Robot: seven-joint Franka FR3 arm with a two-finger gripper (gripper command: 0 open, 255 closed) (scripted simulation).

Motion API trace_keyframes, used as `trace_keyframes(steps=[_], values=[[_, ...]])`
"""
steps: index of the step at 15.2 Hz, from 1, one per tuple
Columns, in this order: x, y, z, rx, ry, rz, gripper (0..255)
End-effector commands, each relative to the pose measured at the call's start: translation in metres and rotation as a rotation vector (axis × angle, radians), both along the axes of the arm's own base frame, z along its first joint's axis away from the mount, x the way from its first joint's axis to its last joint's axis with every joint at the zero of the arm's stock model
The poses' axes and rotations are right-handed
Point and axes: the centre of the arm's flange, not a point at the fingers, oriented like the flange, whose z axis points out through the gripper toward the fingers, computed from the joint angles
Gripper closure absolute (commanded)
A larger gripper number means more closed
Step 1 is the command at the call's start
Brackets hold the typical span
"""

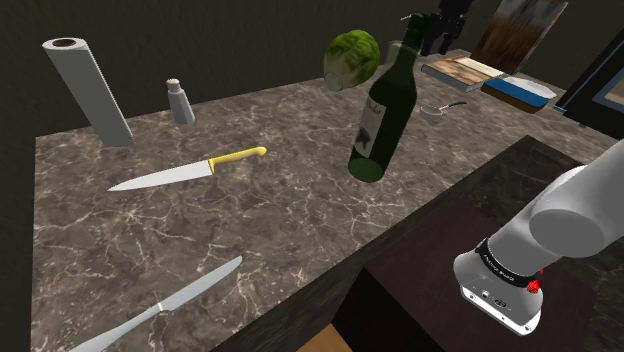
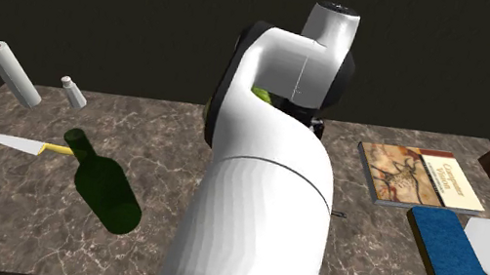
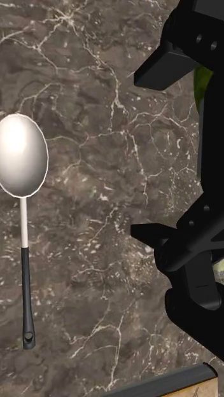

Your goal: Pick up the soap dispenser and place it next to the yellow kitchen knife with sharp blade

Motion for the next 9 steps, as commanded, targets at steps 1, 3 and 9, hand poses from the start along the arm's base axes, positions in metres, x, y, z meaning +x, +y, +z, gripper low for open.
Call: trace_keyframes(steps=[1,3,9], values=[[0.017,-0.015,-0.003,-0.008,-0.003,0.005,0],[0.035,-0.033,-0.003,-0.014,-0.007,0.009,0],[0.086,-0.082,-0.003,-0.034,-0.019,0.019,0]])
